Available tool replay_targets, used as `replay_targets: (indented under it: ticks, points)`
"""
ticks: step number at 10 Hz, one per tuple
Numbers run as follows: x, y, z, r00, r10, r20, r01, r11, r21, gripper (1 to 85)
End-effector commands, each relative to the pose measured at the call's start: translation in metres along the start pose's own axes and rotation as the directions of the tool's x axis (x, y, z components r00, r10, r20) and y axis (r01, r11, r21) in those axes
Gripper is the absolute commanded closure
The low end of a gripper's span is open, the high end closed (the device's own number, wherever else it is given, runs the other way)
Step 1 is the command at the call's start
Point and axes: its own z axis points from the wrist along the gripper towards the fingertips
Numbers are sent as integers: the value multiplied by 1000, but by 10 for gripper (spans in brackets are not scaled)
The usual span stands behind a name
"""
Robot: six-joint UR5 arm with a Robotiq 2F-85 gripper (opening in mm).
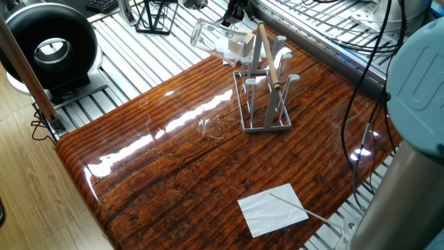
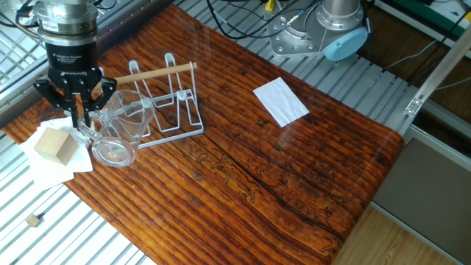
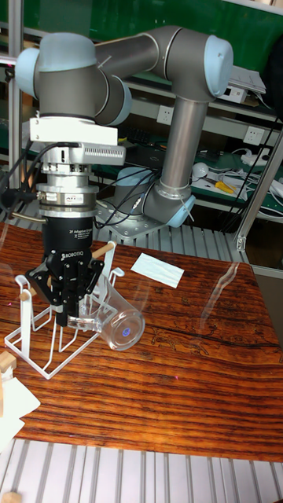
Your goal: Put the cup on the cup rack
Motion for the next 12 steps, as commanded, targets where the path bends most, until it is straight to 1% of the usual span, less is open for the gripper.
replay_targets:
  ticks: [1, 4, 6, 8, 9, 12]
  points:
    - [-1, -2, -2, 1000, 9, 5, -9, 1000, 4, 847]
    - [-1, -1, -2, 1000, -2, 7, 2, 1000, 2, 847]
    - [-3, 0, -2, 1000, 14, 12, -14, 1000, -5, 847]
    - [1, 0, -2, 1000, 21, -3, -21, 1000, -5, 847]
    - [0, 4, -2, 1000, 28, 1, -28, 999, -19, 847]
    - [0, 4, -3, 999, 38, 5, -37, 999, -25, 847]
